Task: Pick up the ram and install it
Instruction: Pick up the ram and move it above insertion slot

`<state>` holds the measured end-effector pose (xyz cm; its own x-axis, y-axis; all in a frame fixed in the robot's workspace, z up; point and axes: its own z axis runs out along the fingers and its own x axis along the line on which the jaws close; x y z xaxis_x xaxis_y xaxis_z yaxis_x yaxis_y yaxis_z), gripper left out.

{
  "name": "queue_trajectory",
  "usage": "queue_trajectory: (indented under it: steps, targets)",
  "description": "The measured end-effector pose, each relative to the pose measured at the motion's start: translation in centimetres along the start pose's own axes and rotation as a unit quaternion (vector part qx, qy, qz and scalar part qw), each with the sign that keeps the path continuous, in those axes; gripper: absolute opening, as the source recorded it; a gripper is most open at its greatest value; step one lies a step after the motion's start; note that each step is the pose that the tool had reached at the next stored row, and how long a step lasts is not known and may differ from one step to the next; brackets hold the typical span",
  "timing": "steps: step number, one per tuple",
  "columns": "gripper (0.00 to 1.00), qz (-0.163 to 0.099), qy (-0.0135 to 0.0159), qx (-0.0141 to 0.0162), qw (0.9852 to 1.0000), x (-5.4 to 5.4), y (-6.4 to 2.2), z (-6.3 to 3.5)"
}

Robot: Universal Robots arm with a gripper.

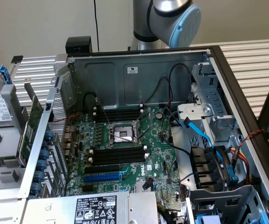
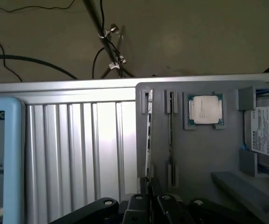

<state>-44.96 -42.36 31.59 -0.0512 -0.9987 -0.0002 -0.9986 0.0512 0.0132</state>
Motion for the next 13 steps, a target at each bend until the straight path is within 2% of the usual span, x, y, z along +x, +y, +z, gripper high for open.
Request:
queue_trajectory:
  steps: [13]
  targets:
    - [0.14, 0.0, -0.0121, -0.0007, 0.9999, 1.1, -3.43, -5.18]
